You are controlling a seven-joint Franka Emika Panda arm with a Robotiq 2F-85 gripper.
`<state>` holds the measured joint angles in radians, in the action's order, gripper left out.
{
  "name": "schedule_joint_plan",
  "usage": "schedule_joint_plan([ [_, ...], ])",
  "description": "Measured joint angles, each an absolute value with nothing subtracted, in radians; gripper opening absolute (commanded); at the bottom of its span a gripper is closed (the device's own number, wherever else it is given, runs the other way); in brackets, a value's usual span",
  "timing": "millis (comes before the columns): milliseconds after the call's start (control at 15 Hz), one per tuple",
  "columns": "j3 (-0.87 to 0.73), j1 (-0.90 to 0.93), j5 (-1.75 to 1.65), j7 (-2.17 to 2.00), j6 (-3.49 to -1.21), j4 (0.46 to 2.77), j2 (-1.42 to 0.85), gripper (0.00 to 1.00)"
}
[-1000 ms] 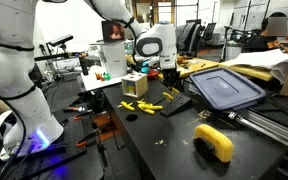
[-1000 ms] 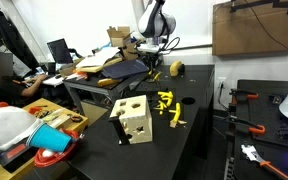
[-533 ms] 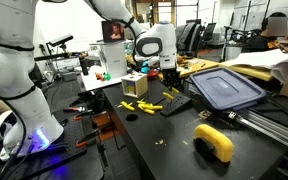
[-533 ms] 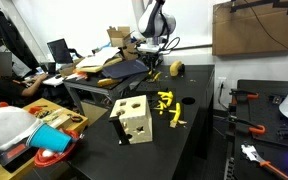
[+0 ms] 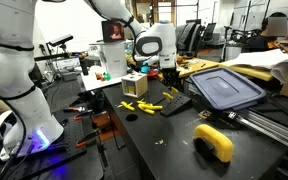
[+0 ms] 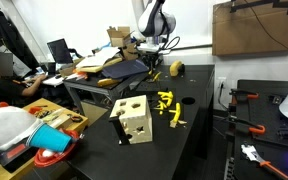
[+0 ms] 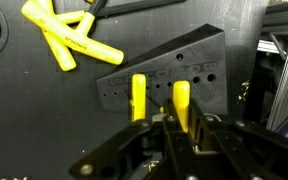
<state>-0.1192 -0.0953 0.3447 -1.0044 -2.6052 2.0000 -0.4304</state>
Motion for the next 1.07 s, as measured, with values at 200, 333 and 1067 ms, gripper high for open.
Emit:
schedule_joint_plan([
  [200,-0.119,-0.093,0.340,-1.004,-2.603,2.003,-0.421,0.04],
  [333,-0.119,-0.092,0.339,-1.004,-2.592,2.003,-0.413,0.04],
  [1067,-0.132,-0.092,0.332,-1.004,-2.552,2.008,-0.409,0.04],
])
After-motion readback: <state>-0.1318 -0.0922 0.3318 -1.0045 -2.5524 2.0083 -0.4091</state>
